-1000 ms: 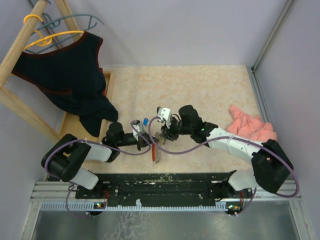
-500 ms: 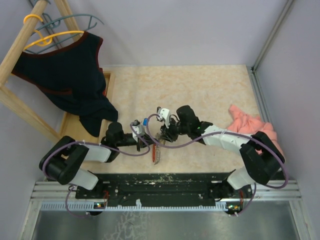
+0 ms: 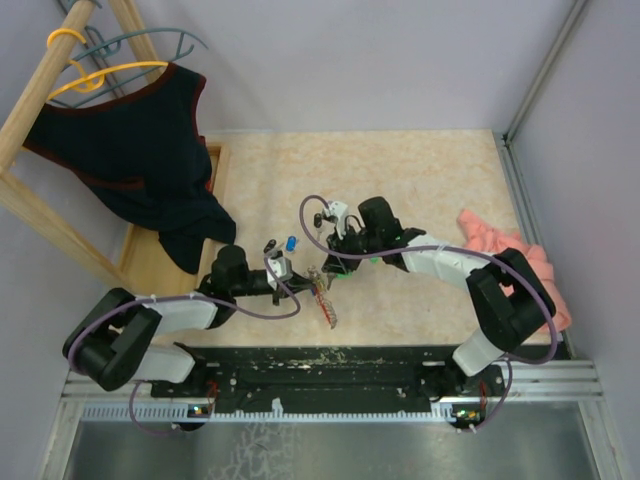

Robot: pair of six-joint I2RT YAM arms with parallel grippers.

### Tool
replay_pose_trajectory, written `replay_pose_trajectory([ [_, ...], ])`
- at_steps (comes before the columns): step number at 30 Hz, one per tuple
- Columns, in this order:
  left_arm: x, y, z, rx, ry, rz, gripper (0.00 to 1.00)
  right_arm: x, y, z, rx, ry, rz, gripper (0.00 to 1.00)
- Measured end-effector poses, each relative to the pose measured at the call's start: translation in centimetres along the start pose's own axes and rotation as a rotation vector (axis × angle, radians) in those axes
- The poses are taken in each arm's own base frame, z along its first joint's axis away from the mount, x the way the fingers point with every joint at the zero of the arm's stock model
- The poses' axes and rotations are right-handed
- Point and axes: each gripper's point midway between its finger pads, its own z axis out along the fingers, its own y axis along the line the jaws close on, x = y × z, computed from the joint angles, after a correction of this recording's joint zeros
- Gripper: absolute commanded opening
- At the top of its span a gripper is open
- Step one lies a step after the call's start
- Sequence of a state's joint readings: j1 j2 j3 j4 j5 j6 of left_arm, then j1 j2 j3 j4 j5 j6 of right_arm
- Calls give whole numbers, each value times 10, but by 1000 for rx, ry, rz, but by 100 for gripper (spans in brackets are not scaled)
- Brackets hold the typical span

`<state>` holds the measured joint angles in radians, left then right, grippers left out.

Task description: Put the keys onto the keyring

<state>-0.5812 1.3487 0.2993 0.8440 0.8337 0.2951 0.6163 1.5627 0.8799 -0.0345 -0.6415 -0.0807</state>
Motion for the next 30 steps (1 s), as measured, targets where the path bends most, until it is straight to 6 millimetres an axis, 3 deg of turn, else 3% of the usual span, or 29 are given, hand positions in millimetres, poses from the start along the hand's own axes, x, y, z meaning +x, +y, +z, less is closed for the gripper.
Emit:
replay_pose_trajectory([
  [6,6,7,-2,-43,27,5,2,-4,-3,-3,29,-5,2,31],
  [12,6,14,-4,-86,41,21,2,1,-20,-6,125,13,-21,31],
  [20,7,24,-8,-145,61,31,2,28,-44,3,217,104,-36,31],
  [27,12,30,-10,-184,83,24,2,57,-52,14,223,197,-1,32],
  [30,13,31,-10,-189,88,21,2,54,-52,16,217,196,0,31],
])
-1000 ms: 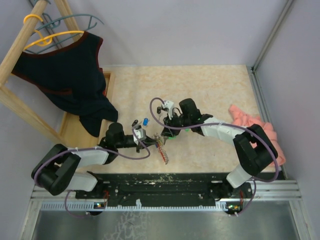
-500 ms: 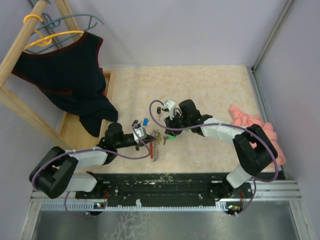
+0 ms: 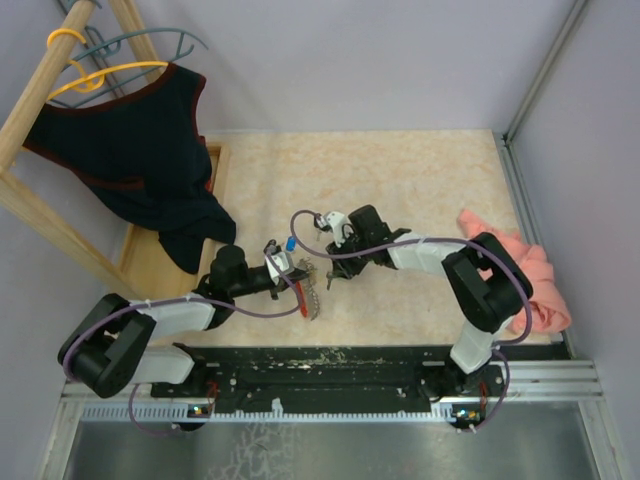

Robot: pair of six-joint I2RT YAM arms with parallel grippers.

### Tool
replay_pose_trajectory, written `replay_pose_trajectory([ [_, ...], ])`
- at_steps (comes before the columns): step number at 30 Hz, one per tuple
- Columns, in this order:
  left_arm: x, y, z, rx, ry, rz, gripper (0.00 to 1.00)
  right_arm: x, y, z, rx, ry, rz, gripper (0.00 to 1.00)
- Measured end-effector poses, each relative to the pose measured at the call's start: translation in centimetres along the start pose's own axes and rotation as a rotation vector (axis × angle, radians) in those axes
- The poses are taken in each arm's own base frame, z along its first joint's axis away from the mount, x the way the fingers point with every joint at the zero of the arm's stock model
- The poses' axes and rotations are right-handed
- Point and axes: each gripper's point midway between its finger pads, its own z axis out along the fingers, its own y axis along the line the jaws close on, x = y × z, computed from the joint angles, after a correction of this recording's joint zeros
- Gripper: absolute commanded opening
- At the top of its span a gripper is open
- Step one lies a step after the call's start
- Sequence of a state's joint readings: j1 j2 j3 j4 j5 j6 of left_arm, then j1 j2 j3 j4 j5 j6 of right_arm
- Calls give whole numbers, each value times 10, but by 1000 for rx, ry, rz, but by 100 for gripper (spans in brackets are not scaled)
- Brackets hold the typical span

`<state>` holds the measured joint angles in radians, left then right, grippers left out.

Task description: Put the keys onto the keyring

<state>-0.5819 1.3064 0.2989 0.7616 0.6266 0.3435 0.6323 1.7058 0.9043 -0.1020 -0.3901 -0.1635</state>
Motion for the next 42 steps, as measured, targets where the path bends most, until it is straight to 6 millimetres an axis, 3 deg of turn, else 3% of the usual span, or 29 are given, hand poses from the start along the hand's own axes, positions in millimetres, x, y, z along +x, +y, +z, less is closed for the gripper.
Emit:
replay_pose_trajectory([
  [22,5,-1,0,3,17,-13,2,-6,7,5,-75,74,27,20],
  [31,7,-3,0,8,22,-17,2,-2,8,10,-92,94,32,4],
  [38,7,-5,0,23,19,-17,2,2,9,7,-93,110,12,0],
  [42,4,-6,1,33,7,-12,1,0,12,-6,-84,80,-52,0],
])
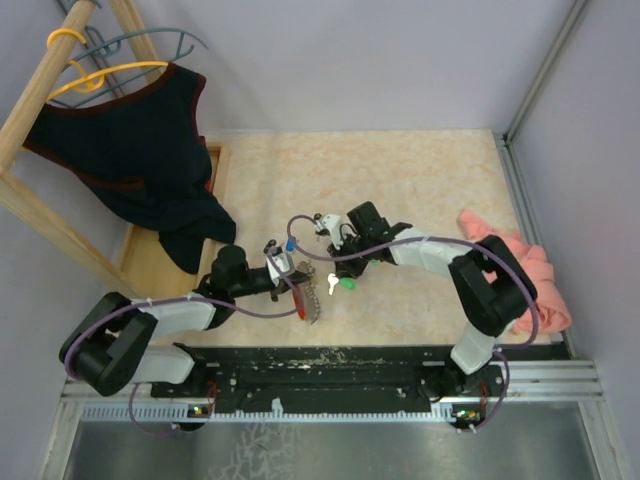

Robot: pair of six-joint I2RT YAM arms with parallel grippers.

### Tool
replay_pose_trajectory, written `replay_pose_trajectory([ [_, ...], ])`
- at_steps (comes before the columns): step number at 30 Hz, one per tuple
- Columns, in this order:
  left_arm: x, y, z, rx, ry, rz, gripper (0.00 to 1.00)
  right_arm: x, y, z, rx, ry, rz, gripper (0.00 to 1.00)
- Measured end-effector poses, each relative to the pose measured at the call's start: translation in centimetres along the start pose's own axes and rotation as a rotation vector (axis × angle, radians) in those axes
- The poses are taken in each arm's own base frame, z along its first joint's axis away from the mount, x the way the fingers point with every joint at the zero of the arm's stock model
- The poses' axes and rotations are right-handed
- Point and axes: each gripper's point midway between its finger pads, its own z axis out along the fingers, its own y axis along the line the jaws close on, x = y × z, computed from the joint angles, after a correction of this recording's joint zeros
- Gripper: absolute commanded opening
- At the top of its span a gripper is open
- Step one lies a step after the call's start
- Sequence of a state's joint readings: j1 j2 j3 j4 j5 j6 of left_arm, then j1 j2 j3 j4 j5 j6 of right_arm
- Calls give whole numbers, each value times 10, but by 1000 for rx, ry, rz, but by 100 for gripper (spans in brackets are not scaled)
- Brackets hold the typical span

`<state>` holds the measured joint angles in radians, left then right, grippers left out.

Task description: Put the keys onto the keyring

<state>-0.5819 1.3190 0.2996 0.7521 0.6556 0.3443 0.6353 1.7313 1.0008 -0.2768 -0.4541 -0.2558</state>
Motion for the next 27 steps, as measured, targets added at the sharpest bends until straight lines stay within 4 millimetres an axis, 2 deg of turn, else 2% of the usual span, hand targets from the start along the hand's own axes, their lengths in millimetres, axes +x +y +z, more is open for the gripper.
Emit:
replay_pose_trajectory([
  [3,-2,-1,0,8,-8,1,1,-7,11,-19,8,-53,-101,0],
  [8,-10,-4,0,26,-35,16,1,-31,34,-46,16,-219,-336,0],
  [11,-17,-5,-2,31,-59,35,1,-31,48,-54,12,-285,-482,0],
  [14,-21,-6,-3,35,-71,47,1,-24,55,-53,14,-300,-590,0],
  [17,-21,-6,-3,35,-71,49,1,-22,55,-52,21,-289,-594,0],
  [21,-20,-4,-3,22,-66,51,1,-29,34,-53,95,-217,-482,0],
  [24,-19,-1,-3,7,-62,52,1,-40,19,-44,129,-144,-370,0],
  [27,-18,1,-4,-9,-57,52,1,-34,12,-31,130,-66,-247,0],
])
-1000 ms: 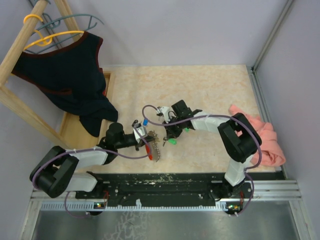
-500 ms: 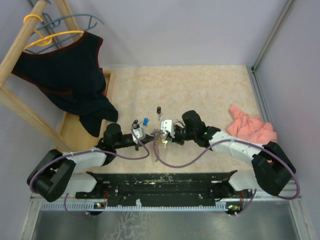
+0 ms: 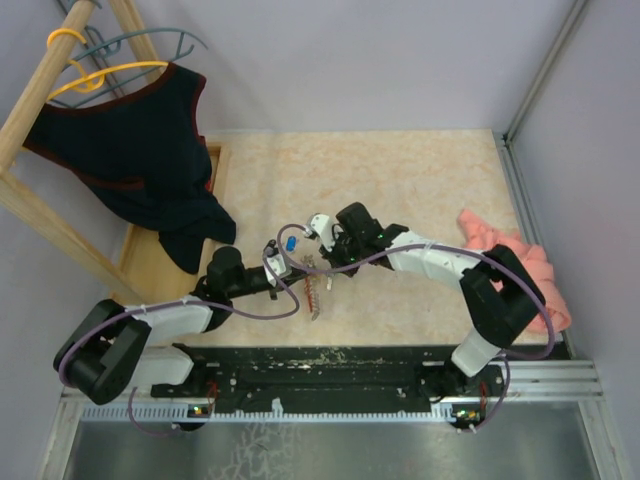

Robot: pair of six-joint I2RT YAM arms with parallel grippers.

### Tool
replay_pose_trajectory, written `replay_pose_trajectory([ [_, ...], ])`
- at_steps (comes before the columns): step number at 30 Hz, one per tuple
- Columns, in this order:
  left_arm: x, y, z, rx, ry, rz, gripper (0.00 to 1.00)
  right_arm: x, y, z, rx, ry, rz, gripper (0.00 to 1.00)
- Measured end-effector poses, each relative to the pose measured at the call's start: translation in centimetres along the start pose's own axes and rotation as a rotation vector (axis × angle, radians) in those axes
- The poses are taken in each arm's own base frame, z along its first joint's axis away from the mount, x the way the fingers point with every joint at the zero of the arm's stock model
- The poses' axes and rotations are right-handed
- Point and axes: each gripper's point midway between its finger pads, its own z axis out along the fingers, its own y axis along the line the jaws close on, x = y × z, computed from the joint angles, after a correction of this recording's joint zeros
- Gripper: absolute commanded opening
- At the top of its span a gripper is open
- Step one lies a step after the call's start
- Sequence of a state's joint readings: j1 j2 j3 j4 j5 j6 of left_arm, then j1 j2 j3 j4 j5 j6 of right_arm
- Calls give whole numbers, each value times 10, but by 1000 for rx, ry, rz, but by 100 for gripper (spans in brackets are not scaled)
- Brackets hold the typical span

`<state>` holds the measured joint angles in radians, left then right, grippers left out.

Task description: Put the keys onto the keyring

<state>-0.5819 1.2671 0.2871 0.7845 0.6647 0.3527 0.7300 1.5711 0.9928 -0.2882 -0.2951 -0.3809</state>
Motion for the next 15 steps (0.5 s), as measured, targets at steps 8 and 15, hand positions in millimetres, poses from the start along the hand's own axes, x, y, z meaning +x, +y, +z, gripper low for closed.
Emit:
replay_pose_trajectory([
  [8,1,4,-2,-31,9,1,1,58,11,22,-14,237,213,0],
  [15,2,5,-2,-33,13,-2,1,55,8,27,2,245,257,3],
])
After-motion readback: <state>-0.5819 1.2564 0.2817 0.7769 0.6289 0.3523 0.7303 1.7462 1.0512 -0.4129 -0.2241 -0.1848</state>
